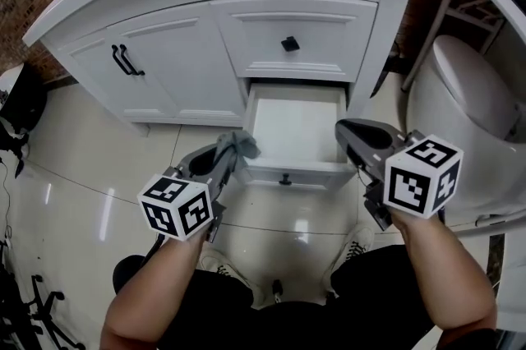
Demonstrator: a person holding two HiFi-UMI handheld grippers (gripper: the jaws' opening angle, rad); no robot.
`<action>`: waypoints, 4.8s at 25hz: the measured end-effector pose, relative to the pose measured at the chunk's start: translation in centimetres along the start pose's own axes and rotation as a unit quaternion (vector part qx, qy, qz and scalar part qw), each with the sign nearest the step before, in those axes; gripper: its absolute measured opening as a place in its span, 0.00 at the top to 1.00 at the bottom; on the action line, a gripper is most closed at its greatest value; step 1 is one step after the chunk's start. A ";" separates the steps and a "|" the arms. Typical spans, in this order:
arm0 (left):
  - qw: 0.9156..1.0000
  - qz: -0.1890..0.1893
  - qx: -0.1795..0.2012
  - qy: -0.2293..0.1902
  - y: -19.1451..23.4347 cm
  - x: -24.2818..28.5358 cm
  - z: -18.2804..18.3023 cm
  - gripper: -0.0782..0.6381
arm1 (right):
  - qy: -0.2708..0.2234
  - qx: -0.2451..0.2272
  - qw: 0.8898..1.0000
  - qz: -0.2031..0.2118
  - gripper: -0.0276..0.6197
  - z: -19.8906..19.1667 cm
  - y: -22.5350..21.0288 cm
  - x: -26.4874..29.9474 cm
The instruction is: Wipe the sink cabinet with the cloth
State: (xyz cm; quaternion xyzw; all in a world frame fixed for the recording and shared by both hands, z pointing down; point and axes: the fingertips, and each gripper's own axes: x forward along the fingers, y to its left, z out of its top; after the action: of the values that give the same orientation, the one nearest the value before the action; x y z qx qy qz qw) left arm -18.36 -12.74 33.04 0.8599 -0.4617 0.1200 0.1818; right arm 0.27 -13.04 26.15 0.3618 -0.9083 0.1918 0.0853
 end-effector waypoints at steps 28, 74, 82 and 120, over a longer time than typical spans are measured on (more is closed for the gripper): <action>0.962 -0.146 0.197 0.119 -7.2 18.4 3.9 0.84 | 0.033 0.028 0.995 -0.086 0.95 0.3 -9.3 3.9; 0.924 -0.004 0.239 0.298 5.0 22.5 -2.5 0.84 | 0.101 0.059 0.993 0.021 0.95 -6.2 -12.3 5.6; 0.920 0.026 0.244 0.306 7.3 20.9 -2.7 0.84 | 0.104 0.055 0.993 0.030 0.95 -6.3 -11.6 6.5; 0.874 -0.159 0.267 0.373 -6.4 23.0 -6.5 0.84 | 0.068 0.079 0.994 0.017 0.95 -4.6 -13.1 4.3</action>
State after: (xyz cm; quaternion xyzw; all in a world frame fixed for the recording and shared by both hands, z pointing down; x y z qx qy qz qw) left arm -0.71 -23.97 46.19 0.8287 -0.1676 0.5200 0.1211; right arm 6.32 -22.56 35.37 0.3377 -0.8884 0.2890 0.1148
